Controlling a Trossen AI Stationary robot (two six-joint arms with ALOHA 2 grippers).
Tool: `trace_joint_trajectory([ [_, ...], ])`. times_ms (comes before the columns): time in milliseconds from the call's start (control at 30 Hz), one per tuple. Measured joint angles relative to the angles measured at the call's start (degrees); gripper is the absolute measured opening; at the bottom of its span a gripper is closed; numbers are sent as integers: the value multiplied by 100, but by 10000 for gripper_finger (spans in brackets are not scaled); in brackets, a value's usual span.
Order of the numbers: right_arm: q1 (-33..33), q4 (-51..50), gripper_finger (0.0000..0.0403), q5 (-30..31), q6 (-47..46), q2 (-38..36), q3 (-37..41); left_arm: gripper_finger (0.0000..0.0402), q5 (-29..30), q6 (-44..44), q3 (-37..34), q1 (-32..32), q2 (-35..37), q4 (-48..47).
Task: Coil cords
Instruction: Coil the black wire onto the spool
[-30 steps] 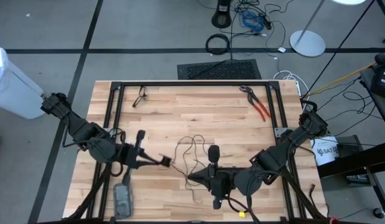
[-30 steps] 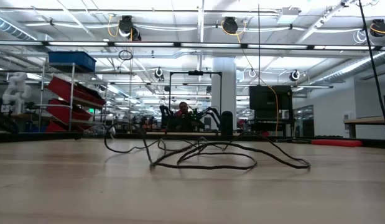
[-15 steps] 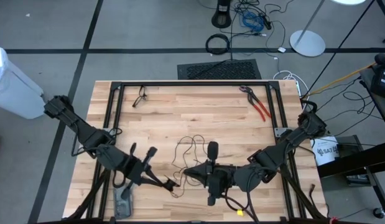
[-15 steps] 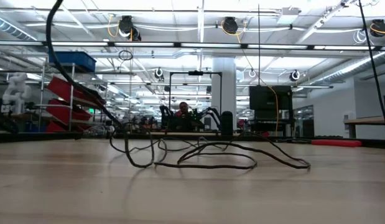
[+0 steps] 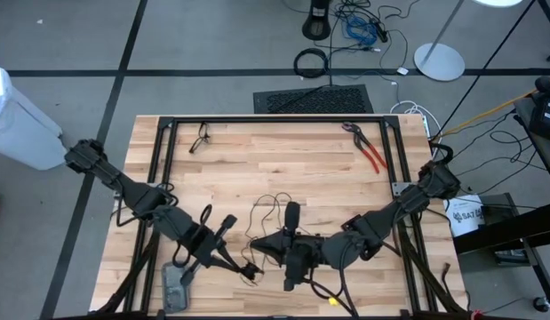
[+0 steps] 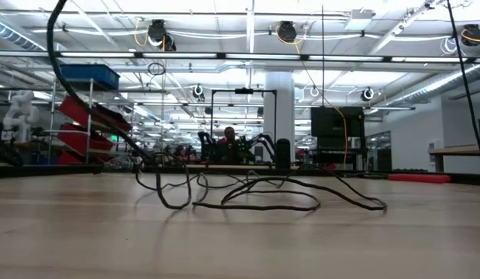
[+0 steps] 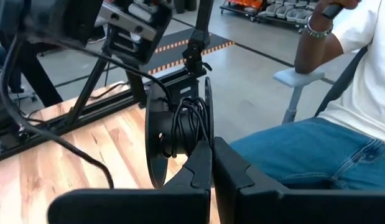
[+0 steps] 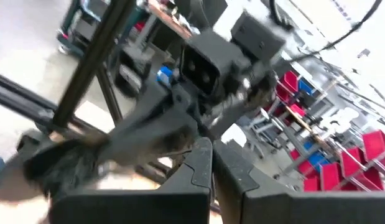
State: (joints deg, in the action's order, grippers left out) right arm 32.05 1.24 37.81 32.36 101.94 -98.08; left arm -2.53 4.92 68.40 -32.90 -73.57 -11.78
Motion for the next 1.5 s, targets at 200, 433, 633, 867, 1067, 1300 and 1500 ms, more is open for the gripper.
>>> trace_joint_trajectory([
  [200,-50,152,0,-380,-37,47,0,2,-201,64,0,132,-123,142],
  [433,-102,-42,0,-372,-262,52,0,2,-222,522,0,91,-125,389],
  [633,-198,-184,0,-860,-517,52,0,2,-212,957,0,-39,-125,621],
  [867,-253,-329,0,-1465,-851,52,0,2,-182,1423,0,-147,-125,730],
  [1067,-322,-357,0,-2139,-1156,52,0,2,-150,1649,0,-178,-125,879],
  [1300,-383,-694,0,-2228,-1510,52,0,2,-19,1782,0,-255,-123,1170],
  [1500,-411,-1058,0,-2331,-1824,52,-1,2,1074,1810,-4,-511,-1,1321],
])
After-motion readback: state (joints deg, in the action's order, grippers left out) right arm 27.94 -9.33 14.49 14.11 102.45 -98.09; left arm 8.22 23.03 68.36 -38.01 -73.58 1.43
